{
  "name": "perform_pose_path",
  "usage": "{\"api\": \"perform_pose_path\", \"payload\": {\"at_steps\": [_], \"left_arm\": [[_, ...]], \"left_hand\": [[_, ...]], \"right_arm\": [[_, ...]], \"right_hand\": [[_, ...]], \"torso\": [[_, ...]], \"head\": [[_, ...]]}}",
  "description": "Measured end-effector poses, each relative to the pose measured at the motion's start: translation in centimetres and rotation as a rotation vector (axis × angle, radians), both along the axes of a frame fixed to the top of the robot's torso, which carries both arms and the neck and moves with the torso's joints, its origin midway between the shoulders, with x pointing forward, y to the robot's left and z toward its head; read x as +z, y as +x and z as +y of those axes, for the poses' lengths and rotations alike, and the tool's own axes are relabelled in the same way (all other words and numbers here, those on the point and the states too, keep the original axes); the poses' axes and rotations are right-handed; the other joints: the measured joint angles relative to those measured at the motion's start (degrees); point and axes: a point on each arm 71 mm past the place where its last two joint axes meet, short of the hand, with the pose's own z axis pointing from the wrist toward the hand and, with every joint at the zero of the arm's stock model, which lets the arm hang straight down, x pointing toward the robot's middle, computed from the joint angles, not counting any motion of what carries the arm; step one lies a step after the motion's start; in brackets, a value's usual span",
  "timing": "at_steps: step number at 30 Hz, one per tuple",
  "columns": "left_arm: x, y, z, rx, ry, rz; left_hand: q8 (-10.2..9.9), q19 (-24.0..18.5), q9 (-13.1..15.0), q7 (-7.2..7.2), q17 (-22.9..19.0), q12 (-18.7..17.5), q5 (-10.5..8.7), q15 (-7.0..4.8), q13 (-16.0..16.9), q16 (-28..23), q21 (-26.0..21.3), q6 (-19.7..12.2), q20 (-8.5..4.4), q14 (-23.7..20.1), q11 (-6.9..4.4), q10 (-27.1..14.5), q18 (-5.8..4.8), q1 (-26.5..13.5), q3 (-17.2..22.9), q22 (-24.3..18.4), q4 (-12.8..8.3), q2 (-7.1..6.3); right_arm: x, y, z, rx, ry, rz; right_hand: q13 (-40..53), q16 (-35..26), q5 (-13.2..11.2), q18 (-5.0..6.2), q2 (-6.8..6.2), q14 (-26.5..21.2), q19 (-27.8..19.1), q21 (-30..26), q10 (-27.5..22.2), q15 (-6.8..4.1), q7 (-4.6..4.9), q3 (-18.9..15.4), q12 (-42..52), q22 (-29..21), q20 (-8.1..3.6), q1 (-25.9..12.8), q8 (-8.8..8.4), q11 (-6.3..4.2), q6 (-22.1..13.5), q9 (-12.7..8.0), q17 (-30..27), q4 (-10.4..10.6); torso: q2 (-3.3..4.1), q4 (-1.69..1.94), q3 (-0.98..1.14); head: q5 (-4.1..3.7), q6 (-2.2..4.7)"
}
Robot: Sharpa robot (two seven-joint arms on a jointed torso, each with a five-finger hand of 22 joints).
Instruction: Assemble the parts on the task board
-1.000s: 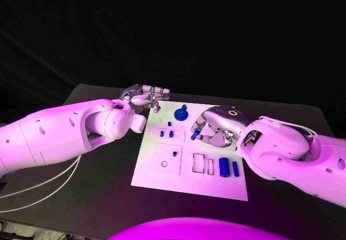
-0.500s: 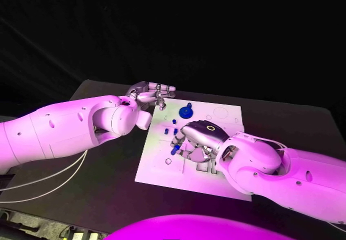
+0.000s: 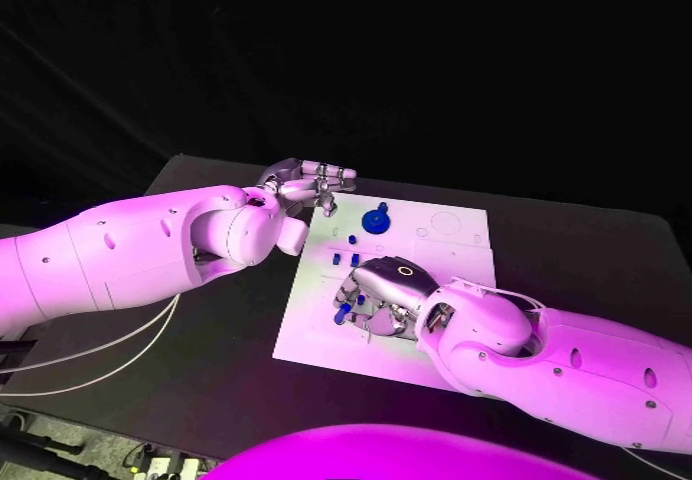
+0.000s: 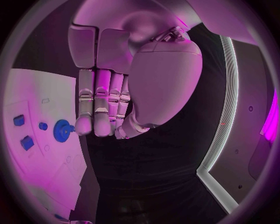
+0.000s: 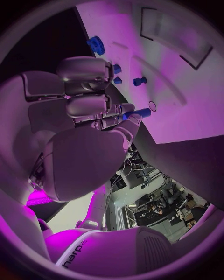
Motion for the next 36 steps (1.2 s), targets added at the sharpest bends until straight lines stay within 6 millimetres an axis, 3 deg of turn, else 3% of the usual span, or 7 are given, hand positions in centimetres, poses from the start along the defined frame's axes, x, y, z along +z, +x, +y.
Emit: {"api": "perform_pose_path", "payload": {"at_steps": [25,36], "left_arm": [[-0.01,-0.01,0.03,-0.001,-0.002,0.002],[-0.02,-0.02,0.03,-0.003,-0.002,0.004]], "left_hand": [[0.0,0.0,0.01,0.0,0.01,0.0,0.0,0.0,0.03,0.0,0.0,0.0,0.0,0.0,0.0,0.0,-0.01,0.0,0.0,0.0,0.0,0.0],[0.0,0.0,0.01,0.0,0.01,0.0,0.0,0.0,0.02,0.0,0.01,0.0,0.0,0.0,0.0,0.0,0.0,0.0,0.0,0.0,0.0,0.0]], "right_arm": [[-1.02,0.25,0.24,-0.031,-0.058,-0.032],[-1.04,0.13,0.86,-0.025,-0.075,-0.051]], "right_hand": [[0.01,0.0,0.36,0.0,-0.43,0.0,0.0,0.0,0.44,0.0,-0.02,0.46,-0.22,-0.01,0.0,-0.47,0.23,0.0,-0.21,0.05,-0.2,-0.15],[0.02,0.0,0.33,0.01,-0.34,0.0,0.0,0.21,1.58,0.0,0.12,0.46,-0.3,0.03,0.0,-1.17,0.11,-0.94,-0.08,0.03,-0.21,-0.15]], "torso": [[-0.05,0.01,-0.01],[-0.05,0.03,-0.03]], "head": [[0.08,-0.35],[-0.09,-0.28]]}}
